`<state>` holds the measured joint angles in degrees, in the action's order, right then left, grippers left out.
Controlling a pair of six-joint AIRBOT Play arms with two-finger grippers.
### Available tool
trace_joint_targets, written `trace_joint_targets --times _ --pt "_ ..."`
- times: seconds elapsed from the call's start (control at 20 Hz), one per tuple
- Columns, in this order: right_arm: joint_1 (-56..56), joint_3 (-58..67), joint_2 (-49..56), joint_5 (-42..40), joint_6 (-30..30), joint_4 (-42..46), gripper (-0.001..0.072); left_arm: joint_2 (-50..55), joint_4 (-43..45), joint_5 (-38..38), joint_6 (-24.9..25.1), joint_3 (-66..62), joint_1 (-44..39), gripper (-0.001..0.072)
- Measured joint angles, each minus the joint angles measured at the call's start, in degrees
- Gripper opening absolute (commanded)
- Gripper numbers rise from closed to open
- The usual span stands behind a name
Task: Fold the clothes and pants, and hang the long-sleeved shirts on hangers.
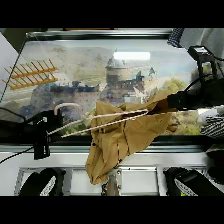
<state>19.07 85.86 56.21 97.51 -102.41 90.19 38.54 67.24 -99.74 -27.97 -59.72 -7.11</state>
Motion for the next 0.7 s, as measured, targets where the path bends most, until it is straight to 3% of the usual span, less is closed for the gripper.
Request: trace_joint_targets --times 0.3,0.7 --pt "0.0 0.0 0.0 0.0 0.0 0.0 0.0024 8.5 -0.1 3.5 0.0 0.0 0.0 0.0029" --pt "0.0 0.0 0.0 0.0 0.0 0.0 0.0023 17.4 -7.6 8.7 1.5 0.0 0.0 0.0029"
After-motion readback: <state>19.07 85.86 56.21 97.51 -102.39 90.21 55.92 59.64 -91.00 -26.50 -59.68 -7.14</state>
